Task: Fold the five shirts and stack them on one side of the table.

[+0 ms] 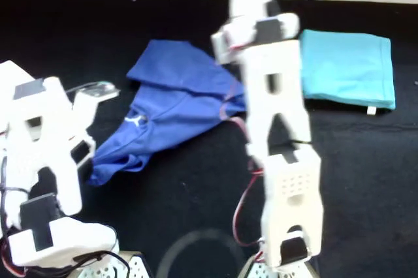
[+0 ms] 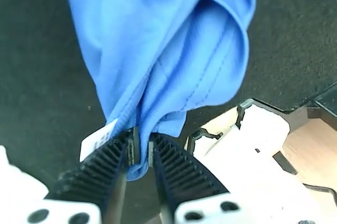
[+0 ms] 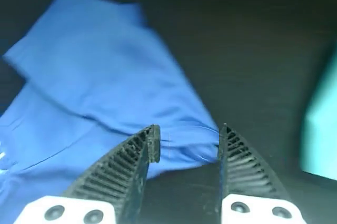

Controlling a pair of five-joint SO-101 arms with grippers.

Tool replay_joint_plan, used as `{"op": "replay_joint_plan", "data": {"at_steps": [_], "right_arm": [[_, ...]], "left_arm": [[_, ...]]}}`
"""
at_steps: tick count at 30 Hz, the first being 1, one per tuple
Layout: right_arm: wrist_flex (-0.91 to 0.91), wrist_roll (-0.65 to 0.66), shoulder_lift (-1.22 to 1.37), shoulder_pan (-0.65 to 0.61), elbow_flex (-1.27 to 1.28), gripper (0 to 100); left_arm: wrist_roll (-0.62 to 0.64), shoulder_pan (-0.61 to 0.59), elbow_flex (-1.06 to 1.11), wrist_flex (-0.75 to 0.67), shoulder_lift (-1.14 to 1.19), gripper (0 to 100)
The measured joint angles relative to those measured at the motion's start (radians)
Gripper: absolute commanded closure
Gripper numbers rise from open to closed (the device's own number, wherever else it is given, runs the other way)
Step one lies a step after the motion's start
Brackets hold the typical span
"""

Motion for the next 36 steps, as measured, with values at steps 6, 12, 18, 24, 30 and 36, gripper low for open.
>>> {"op": "replay_joint_plan", "data": {"at_steps": [6, 12, 18, 24, 30, 36], "right_arm": [[-0.184, -0.002, 0.0, -0.178, 0.269, 80.8], [-0.385, -0.003, 0.002, -0.269, 0.517, 80.7], [-0.505, -0.003, 0.055, -0.273, 0.606, 80.7], [-0.517, -0.002, 0.121, -0.206, 0.594, 93.2], [-0.437, -0.003, 0.137, -0.095, 0.519, 99.2], [-0.275, -0.002, 0.138, -0.025, 0.321, 99.1]], "left_arm": [[0.025, -0.117, 0.08, -0.117, -0.002, 99], [0.166, -0.13, 0.14, -0.227, -0.002, 99], [0.193, -0.13, 0.141, -0.242, -0.002, 99], [0.193, -0.13, 0.141, -0.245, -0.002, 99], [0.282, -0.129, 0.084, -0.249, -0.002, 99], [0.431, -0.054, -0.086, -0.249, -0.002, 99]]}}
